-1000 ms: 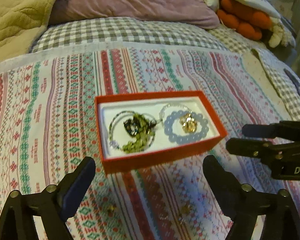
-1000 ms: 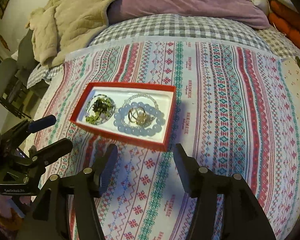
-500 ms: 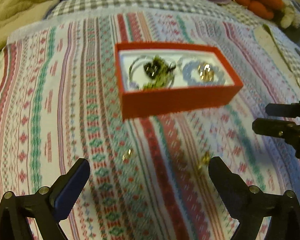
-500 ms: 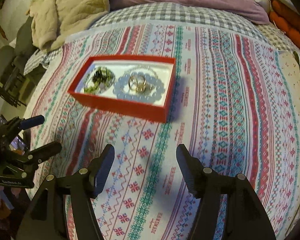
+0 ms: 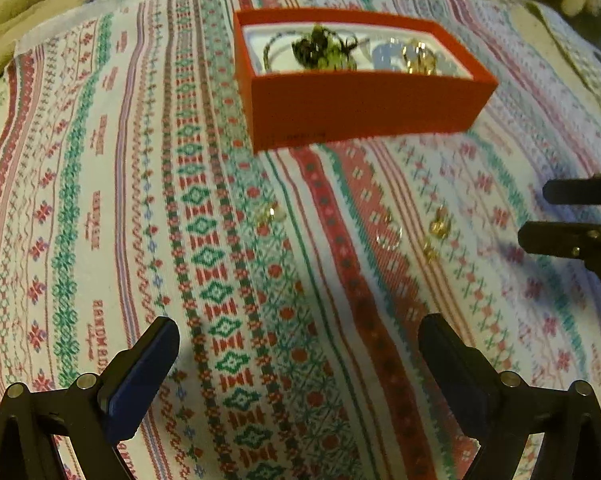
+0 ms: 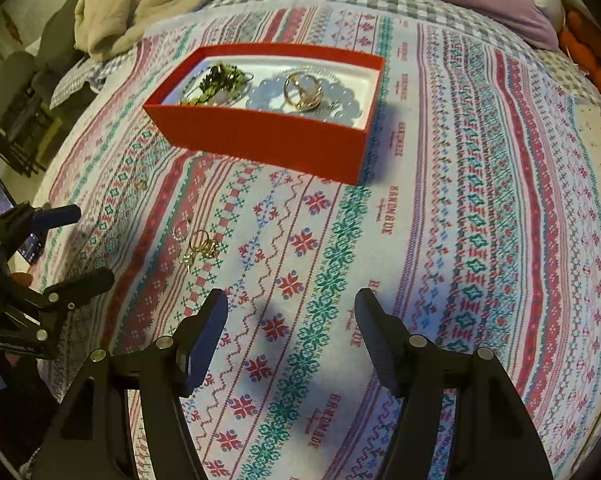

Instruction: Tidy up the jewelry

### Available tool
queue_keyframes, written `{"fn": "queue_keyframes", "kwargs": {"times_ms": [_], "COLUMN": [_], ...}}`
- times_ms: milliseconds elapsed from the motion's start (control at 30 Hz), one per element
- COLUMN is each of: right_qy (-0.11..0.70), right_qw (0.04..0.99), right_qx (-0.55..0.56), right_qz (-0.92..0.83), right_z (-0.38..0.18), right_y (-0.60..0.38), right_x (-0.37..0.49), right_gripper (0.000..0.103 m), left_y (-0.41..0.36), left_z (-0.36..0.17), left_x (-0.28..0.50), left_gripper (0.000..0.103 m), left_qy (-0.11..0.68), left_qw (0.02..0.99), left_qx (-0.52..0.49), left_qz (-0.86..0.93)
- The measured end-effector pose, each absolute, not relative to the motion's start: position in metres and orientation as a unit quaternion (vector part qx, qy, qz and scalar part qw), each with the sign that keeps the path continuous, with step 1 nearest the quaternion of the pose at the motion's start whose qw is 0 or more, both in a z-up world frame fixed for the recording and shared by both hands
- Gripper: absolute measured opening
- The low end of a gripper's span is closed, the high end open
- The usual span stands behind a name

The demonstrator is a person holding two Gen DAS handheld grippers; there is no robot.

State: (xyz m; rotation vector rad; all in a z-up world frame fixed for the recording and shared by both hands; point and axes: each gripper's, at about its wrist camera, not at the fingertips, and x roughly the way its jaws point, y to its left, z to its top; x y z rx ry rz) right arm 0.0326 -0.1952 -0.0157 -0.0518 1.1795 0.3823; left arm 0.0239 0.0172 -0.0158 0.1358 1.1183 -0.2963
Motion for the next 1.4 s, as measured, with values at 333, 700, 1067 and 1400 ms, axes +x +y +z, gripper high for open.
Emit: {"fn": "queue_keyframes", "kwargs": {"times_ms": [333,700,1067,1400], "right_qy": [0.554,0.53,0.504,0.506], "right_qw": [0.8,0.809,0.819,0.82], "right_qx": [-0.021,-0.056,-0.09,-0.088], "right_qz": [0.227,0.246,0.26,0.254], "right_z": [-0.03,-0.035,-0.036,-0.035], "right_y": [-0.167,-0.146,-0.129,-0.131], "right_x": [0.04,0.052,0.056,0.065], "right_gripper": [0.069,0.048,0.036,0.007], "left_y": [0.013,0.035,0.029,-0.002], "left_z": [-0.026,-0.028,-0.025,-0.026], "left_x": [0.03,0.037,0.033,0.036], "left_gripper": [0.099,0.098,0.083,0.048], "left_qy": [0.544,0.553,0.542,0.519], "left_qw": [0.824,0.822,0.822,0.823], "left_qx": [0.063,0.022,0.016,0.052], "left_qz": [-0.144,-0.135,-0.172,-0.223]}}
